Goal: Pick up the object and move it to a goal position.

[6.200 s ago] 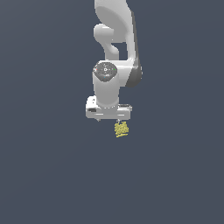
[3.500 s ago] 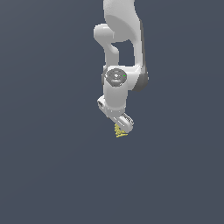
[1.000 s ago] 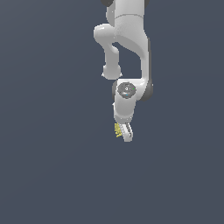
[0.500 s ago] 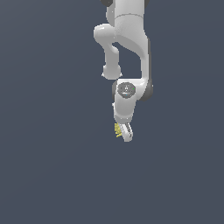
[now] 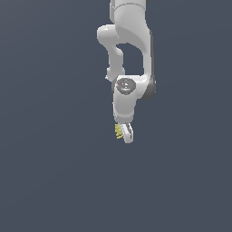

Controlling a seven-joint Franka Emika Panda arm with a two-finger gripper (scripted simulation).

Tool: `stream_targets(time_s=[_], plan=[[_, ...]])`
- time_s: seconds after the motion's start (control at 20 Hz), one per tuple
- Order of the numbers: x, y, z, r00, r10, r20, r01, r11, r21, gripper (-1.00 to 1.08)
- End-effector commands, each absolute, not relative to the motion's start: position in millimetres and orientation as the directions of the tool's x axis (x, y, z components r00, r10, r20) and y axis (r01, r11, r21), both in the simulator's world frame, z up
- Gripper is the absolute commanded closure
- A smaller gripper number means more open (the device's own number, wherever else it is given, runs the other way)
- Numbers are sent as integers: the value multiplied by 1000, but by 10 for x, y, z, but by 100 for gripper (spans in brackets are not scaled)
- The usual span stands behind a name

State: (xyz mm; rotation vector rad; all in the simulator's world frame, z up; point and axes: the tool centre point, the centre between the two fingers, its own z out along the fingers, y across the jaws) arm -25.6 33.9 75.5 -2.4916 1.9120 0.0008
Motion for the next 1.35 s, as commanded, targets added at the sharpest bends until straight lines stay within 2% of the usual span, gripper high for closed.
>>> stream_targets(time_s=[0.0,0.8,1.3], plan=[[-278,232,906,258,-966,-1,-966,-258,-1,108],[-464,-699,2231,257,-966,-1,-966,-257,0,108],[-472,-889,2509,258,-966,0,-966,-258,0,108]])
